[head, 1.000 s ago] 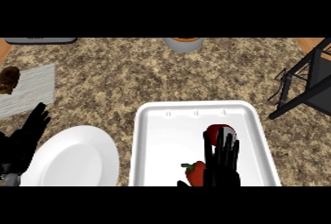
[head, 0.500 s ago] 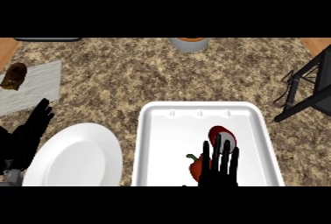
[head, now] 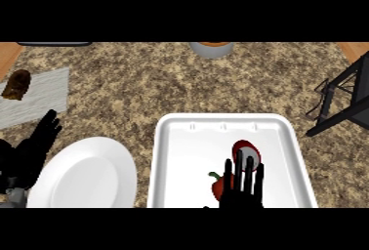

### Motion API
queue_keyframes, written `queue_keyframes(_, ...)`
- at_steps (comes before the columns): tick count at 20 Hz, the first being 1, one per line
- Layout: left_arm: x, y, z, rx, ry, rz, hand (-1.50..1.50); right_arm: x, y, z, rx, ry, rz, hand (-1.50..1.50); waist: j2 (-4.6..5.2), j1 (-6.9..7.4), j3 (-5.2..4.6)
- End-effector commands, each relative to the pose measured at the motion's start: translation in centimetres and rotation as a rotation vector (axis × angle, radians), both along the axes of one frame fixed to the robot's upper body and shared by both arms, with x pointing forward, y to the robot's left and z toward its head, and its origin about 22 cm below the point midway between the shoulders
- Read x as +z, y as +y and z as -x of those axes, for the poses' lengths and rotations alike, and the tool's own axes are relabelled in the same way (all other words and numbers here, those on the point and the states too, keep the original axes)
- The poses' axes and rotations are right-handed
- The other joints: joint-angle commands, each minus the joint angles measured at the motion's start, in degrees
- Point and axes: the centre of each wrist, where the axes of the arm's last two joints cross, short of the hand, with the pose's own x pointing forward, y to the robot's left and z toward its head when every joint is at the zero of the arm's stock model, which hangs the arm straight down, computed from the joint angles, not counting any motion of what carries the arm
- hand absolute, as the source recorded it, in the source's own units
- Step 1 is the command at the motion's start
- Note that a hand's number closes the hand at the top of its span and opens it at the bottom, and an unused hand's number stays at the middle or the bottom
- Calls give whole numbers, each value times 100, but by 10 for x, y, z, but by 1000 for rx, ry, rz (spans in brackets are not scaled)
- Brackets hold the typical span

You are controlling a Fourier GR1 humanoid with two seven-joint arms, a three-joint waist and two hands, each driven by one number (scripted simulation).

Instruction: Pick the bell pepper from the tray and place it in the tiered shelf

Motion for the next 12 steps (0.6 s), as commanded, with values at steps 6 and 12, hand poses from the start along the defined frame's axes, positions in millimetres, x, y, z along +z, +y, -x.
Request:
queue_keyframes(6, 0, -6, -5, 4, -7, 6, 0, 13, -4, -38, -165, 99, -43, -150, 89, 1, 47)
queue_keyframes(12, -3, 14, 1, 15, -11, 1, 0, 1, -6, -61, -163, 92, -33, -150, 76, 11, 46)
